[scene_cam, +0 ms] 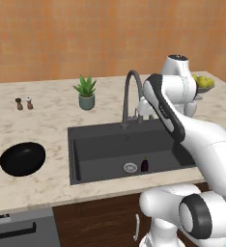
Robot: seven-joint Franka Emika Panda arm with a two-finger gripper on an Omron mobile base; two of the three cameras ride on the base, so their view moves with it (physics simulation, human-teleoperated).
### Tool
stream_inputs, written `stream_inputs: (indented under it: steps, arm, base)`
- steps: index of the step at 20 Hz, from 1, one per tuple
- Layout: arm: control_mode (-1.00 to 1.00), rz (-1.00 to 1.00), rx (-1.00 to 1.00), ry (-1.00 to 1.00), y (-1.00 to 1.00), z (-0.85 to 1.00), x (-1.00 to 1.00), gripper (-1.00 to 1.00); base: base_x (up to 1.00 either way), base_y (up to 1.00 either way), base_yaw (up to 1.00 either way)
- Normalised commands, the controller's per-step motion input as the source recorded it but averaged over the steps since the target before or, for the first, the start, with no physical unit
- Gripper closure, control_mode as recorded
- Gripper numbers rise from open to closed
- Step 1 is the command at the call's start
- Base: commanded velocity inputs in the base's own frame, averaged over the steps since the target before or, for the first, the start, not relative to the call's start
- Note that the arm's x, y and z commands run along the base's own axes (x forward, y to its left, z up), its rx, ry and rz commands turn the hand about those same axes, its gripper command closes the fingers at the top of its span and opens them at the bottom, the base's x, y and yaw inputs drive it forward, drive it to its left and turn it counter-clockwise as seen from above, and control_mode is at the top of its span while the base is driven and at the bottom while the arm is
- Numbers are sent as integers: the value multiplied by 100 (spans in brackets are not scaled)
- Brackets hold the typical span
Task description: Pick the eggplant from the sink and place it in the bowl. Then pick the bowl and place it in the microwave. Then close the microwave door and press the start button.
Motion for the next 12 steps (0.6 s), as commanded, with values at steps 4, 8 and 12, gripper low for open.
stream_inputs:
  steps: [4,8,12]
  arm:
    - [-100,0,0,0,0,-1,-28,-100]
    - [-100,0,0,7,-23,-30,-58,-100]
    - [-100,0,4,7,-86,-37,-17,-100]
  base:
    - [0,0,0]
    - [0,0,0]
    - [0,0,0]
